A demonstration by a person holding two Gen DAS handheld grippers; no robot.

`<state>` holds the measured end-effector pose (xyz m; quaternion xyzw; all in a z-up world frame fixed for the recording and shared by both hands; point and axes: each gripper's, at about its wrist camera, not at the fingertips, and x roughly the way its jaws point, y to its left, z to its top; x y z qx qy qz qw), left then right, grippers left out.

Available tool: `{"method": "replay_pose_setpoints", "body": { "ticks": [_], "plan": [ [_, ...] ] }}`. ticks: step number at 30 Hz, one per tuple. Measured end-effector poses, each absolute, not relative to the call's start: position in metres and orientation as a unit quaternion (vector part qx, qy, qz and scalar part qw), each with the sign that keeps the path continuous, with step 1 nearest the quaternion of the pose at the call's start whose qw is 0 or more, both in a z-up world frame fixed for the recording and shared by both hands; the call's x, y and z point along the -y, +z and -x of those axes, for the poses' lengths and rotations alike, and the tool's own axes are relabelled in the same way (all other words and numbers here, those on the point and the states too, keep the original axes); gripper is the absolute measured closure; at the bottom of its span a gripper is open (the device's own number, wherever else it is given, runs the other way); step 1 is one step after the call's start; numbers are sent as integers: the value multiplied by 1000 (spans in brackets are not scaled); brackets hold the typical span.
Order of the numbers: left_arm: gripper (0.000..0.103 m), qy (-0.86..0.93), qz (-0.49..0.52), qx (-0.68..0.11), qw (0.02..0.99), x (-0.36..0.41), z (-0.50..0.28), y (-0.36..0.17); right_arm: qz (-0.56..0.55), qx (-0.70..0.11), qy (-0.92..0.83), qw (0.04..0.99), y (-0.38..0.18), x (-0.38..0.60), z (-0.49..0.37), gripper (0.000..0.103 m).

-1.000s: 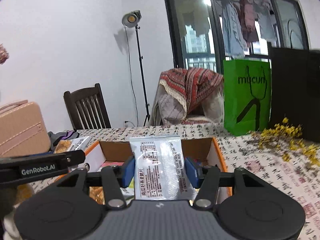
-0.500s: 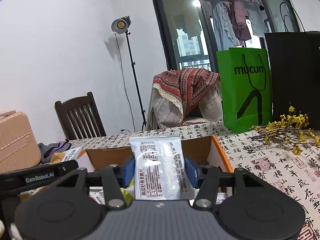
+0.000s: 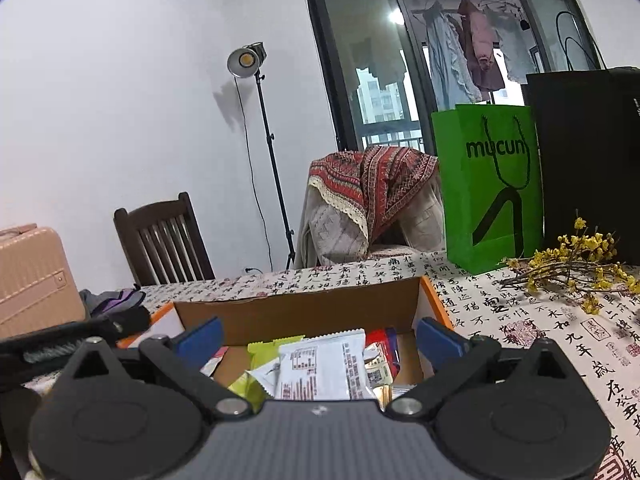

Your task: Organize snacks

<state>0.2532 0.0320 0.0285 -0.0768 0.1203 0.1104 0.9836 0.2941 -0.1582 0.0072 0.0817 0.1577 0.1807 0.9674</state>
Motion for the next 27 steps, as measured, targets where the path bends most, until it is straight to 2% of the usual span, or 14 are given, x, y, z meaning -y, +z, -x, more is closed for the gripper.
{"method": "replay_pose_setpoints", "body": {
  "ticks": [27],
  "plan": [
    [0, 117, 109, -124, 979, -39, -253, 33, -79, -146, 164, 972, 14, 164, -296, 0]
  ]
}}
